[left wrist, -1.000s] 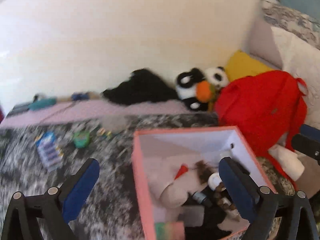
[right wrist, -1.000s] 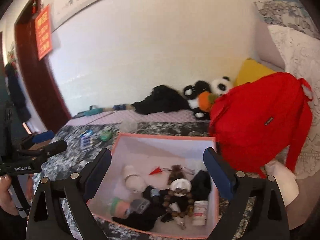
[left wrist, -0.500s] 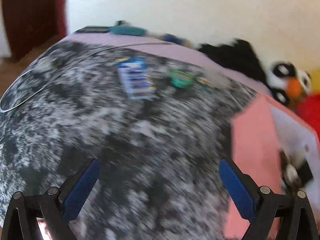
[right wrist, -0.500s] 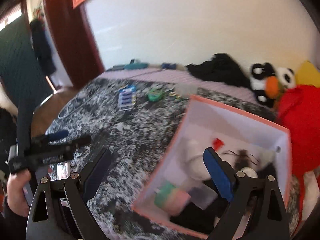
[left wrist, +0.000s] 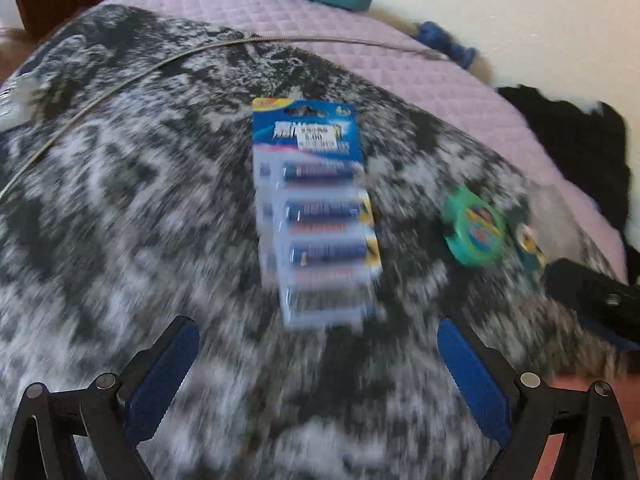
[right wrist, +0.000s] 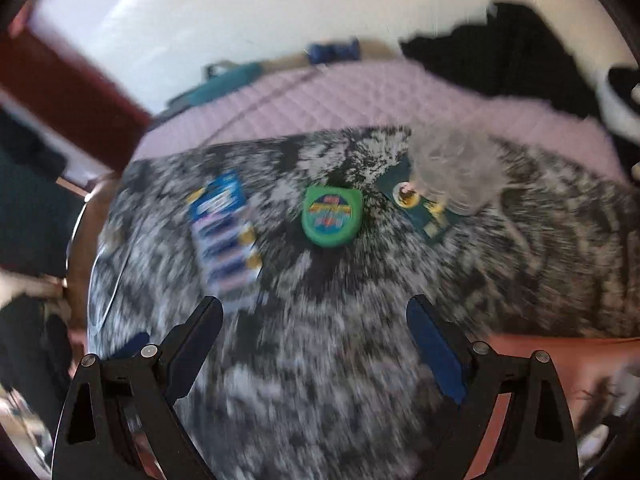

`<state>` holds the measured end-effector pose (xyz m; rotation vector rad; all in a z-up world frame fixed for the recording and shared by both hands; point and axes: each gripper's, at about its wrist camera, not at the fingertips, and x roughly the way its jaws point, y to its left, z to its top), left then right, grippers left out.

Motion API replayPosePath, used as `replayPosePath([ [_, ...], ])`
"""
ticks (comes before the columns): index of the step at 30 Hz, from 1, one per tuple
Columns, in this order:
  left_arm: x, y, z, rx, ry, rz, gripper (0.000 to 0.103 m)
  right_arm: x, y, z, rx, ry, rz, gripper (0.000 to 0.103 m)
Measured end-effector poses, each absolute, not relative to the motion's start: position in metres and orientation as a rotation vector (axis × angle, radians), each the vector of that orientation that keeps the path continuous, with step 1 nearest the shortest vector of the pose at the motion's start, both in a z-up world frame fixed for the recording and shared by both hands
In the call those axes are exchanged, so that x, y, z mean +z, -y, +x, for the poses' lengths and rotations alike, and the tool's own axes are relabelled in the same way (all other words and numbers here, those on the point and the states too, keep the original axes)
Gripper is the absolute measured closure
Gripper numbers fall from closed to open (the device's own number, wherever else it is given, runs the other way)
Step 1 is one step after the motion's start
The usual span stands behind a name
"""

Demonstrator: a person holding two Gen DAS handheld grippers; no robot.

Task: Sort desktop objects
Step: 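Grasp the green tape measure with the right gripper while the left gripper grasps the battery pack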

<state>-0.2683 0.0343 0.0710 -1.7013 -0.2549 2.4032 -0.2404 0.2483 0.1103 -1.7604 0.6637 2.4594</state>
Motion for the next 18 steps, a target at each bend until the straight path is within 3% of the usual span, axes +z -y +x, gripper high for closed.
replayPosePath([
  [6, 0.028, -0.056, -0.313, 2.44, 0.161, -1.759, 0.004, 0.053, -0.256, -0.306, 2.343, -0.644, -1.79, 0.008],
  [11, 0.012, -0.081, -0.32, 2.586, -0.089, -1.655, 0.0, 0.02, -0.245, -0.334, 2.309, -0.561, -1.816, 0.008],
  [13, 0.013, -0.081, -0.317, 2.595, -0.084, -1.622, 0.003, 0.018, -0.233, -0.334, 2.309, -0.404, -1.777, 0.023],
  [14, 0.016, -0.08, -0.315, 2.585, -0.072, -1.616, 0.008, 0.019, -0.228, -0.333, 2.315, -0.349, -1.753, 0.038],
  [15, 0.018, -0.08, -0.312, 2.575, -0.06, -1.609, 0.02, 0.023, -0.226, -0.332, 2.331, -0.343, -1.744, 0.038],
  [18, 0.026, -0.07, -0.304, 2.522, 0.02, -1.612, 0.026, 0.03, -0.232, -0.321, 2.34, -0.492, -1.766, 0.039],
])
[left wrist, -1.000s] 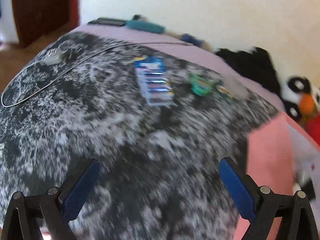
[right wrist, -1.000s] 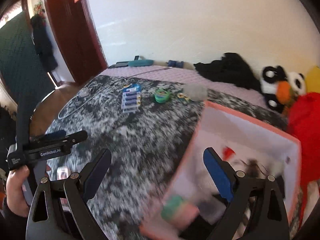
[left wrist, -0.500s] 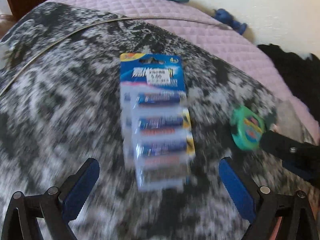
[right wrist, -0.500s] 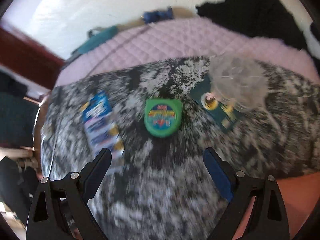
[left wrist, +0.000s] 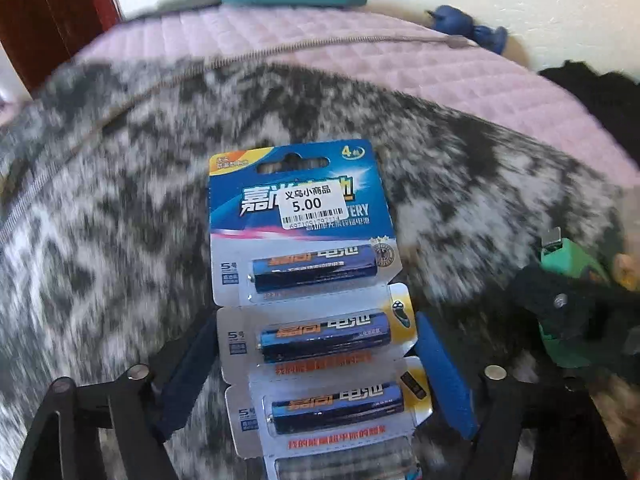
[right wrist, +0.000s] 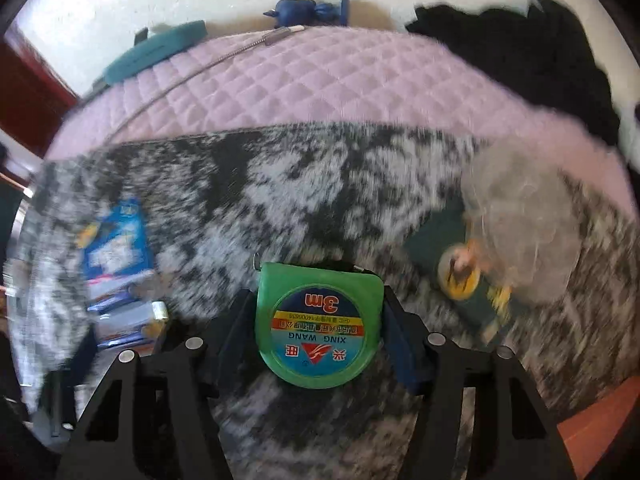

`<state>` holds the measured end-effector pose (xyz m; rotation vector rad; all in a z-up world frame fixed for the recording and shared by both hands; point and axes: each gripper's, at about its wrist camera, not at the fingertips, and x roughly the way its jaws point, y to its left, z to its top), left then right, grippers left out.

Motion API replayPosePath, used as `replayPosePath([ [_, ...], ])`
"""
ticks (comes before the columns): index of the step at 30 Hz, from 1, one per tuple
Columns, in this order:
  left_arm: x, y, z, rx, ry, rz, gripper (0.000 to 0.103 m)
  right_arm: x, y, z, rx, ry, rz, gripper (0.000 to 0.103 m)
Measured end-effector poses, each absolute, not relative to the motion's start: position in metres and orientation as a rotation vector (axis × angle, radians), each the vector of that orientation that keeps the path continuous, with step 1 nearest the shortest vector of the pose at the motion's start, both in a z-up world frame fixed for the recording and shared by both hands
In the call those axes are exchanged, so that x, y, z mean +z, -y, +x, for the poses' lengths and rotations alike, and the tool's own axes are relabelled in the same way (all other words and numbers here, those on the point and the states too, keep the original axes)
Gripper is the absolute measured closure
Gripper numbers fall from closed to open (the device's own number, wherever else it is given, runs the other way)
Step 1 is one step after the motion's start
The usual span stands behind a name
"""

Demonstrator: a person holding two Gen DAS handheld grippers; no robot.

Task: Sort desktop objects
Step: 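Grasp the green tape measure with the right gripper while the left gripper grasps the battery pack, then carry the tape measure and battery pack into the pink box and open both grippers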

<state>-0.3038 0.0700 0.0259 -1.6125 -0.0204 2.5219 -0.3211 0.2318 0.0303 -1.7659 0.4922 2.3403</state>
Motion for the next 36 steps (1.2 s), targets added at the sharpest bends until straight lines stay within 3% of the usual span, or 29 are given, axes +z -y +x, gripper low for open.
replayPosePath([
  [3, 0.043, -0.046, -0.286, 2.477, 0.106, -1.632, 0.027, 0.054, -0.237, -0.296, 2.384, -0.587, -1.75, 0.039],
  [9, 0.108, -0.006, -0.22, 2.529, 0.081, -1.536, 0.027, 0.126, -0.236, -0.224, 2.502, -0.657, -1.692, 0.039],
  [18, 0.227, -0.003, -0.073, 2.613, -0.018, -1.248, 0.026, 0.241, -0.217, -0.058, 2.726, -0.627, -1.553, 0.039],
  [29, 0.312, -0.061, 0.105, 2.578, -0.119, -0.943, 0.026, 0.308, -0.234, 0.148, 2.876, -0.609, -1.361, 0.039],
  [36, 0.334, -0.131, 0.162, 2.486, -0.205, -0.845, 0.026, 0.342, -0.294, 0.247, 2.851, -0.568, -1.162, 0.039],
])
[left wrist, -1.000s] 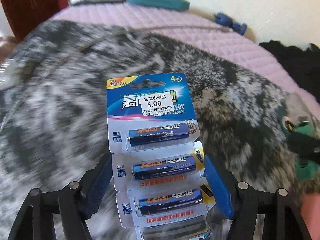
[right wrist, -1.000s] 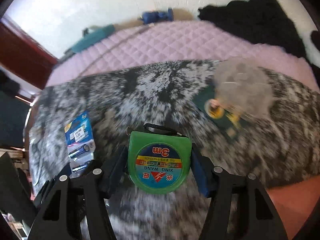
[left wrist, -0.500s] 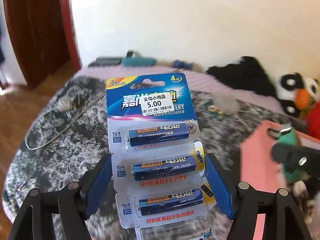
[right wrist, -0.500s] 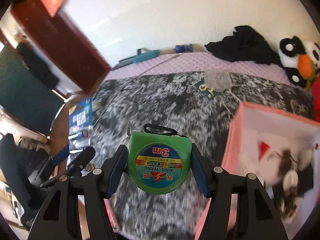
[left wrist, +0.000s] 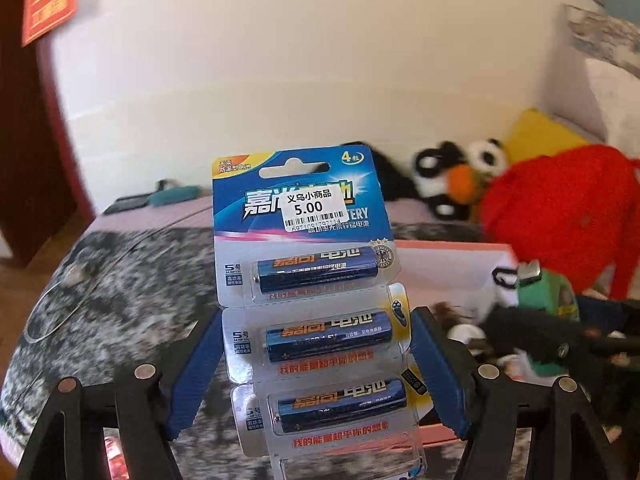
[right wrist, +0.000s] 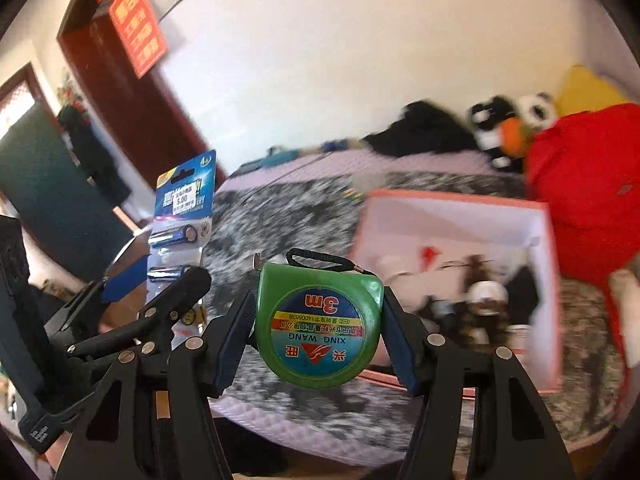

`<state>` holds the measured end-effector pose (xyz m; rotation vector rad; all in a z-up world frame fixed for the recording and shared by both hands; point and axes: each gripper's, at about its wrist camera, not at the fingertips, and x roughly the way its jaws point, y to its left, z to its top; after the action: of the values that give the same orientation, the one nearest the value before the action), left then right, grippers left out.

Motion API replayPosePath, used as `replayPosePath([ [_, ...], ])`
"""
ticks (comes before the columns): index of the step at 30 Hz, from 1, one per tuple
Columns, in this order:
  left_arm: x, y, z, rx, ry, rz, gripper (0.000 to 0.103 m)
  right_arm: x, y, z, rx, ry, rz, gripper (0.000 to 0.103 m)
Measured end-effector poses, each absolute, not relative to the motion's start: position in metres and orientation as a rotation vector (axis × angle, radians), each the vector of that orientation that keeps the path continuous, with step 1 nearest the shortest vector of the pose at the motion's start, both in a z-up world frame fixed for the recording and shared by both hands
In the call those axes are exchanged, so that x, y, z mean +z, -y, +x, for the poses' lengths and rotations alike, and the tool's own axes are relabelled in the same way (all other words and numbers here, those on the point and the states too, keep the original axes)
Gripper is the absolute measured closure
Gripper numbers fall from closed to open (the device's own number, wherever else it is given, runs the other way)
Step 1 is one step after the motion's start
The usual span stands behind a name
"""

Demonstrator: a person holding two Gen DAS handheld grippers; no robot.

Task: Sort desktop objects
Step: 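Carry the tape measure and battery pack into the pink box and open both grippers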

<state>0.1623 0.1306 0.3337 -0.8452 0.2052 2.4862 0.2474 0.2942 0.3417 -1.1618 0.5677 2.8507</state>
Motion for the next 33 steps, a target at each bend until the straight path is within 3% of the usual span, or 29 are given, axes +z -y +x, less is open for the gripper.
replayPosePath([
  [10, 0.319, -0.235, 0.173, 2.328, -0.299, -0.846, 0.025, 0.348, -0.4, 0.297, 2.683, -0.614, -1.023, 0.038],
  [21, 0.257, -0.281, 0.109, 2.268, -0.325, -0.992, 0.025, 0.287, -0.451, 0.232, 2.553, -0.635, -1.132, 0.038],
  [26, 0.227, -0.296, 0.088, 2.244, -0.372, -1.08, 0.019, 0.247, -0.457, 0.2, 2.462, -0.627, -1.196, 0.037],
  [28, 0.22, -0.298, 0.083, 2.266, -0.403, -1.1, 0.009, 0.238, -0.459, 0.192, 2.392, -0.563, -1.204, 0.024],
  [29, 0.222, -0.297, 0.083, 2.309, -0.427, -1.074, 0.009, 0.236, -0.459, 0.191, 2.364, -0.53, -1.195, 0.018],
  [33, 0.238, -0.285, 0.083, 2.38, -0.405, -1.004, 0.009, 0.243, -0.452, 0.187, 2.375, -0.439, -1.165, 0.018],
])
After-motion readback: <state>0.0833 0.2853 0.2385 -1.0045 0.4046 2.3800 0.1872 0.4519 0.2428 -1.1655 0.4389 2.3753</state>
